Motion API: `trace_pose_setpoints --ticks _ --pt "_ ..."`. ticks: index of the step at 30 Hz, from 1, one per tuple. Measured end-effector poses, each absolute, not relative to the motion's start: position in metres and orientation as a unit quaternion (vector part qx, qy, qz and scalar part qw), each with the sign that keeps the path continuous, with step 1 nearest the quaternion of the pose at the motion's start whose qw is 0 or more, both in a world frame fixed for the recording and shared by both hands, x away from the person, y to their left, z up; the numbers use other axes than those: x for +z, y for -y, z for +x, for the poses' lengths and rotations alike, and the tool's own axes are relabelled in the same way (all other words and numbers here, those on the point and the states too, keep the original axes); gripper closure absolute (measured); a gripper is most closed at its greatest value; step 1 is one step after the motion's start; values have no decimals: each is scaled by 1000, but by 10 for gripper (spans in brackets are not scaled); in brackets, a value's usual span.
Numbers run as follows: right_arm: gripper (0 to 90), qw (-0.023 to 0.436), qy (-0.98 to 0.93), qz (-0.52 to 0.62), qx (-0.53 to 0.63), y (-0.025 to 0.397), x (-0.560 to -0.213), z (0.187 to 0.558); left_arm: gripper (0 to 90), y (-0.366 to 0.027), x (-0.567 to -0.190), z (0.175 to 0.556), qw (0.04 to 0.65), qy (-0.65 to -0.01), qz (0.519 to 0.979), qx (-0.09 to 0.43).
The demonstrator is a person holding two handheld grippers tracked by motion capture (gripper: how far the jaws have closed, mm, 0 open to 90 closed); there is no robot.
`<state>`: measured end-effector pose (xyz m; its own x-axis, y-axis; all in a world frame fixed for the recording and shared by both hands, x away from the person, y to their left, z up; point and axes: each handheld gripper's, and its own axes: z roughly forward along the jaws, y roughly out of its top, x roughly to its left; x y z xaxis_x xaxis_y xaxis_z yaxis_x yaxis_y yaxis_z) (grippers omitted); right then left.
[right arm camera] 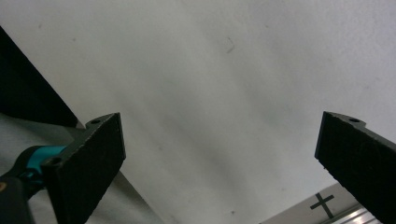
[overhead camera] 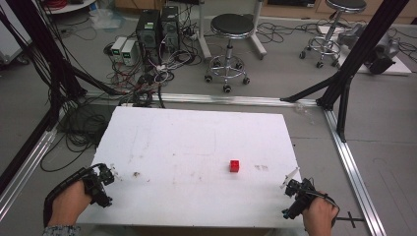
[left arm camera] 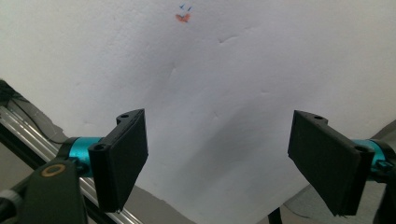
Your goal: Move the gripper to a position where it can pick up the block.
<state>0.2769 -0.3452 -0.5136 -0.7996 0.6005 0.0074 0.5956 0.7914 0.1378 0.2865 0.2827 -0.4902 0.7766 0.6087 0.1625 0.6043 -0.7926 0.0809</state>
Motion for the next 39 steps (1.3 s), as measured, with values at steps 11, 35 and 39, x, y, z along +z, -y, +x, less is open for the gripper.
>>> trace_pose_setpoints --ticks 11,35,39 --pt "8 12 -945 315 89 351 -508 285 203 -285 -487 286 11 -326 940 97" --pt "8 19 -962 264 70 333 -463 379 206 -284 -483 286 25 -333 936 109" --pt "8 25 -970 231 65 317 -457 393 208 -284 -485 286 27 -337 935 108"
